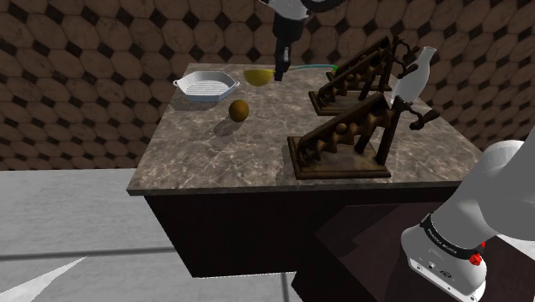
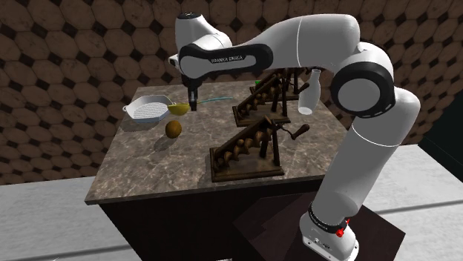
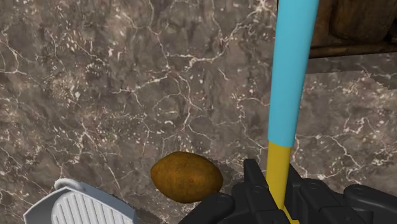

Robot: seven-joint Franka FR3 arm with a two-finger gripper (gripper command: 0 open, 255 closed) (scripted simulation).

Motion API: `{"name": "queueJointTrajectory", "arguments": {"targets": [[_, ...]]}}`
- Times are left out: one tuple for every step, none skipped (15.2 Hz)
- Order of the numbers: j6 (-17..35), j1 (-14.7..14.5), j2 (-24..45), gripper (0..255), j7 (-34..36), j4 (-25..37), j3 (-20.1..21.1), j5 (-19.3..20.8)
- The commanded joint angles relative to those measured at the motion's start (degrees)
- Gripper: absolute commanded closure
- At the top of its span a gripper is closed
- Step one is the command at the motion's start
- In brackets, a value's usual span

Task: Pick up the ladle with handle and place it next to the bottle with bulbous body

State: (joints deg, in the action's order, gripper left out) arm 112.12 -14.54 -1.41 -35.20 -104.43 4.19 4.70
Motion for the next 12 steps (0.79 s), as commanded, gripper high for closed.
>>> {"name": "queueJointTrajectory", "arguments": {"targets": [[-1.6, 0.0, 0.0, 255, -0.1, 1.6, 0.0, -0.1], [-2.4, 0.0, 0.0, 255, -0.2, 2.3, 0.0, -0.1], [-3.1, 0.0, 0.0, 255, -0.2, 3.2, 0.0, -0.1], [-3.9, 0.0, 0.1, 255, -0.3, 4.0, 0.0, -0.1], [-4.7, 0.0, 0.1, 255, -0.4, 4.8, 0.0, -0.1], [-5.5, 0.0, 0.2, 255, -0.4, 5.7, 0.0, -0.1], [-6.3, 0.0, 0.3, 255, -0.5, 6.5, 0.0, -0.1], [-7.1, 0.0, 0.4, 255, -0.5, 7.4, 0.0, -0.1], [-7.9, 0.0, 0.5, 255, -0.6, 8.3, 0.1, -0.2], [-8.7, -0.1, 0.6, 255, -0.6, 9.3, 0.1, -0.2], [-9.5, -0.1, 0.8, 255, -0.7, 10.2, 0.1, -0.2], [-10.3, -0.1, 0.9, 255, -0.7, 11.2, 0.1, -0.2]]}}
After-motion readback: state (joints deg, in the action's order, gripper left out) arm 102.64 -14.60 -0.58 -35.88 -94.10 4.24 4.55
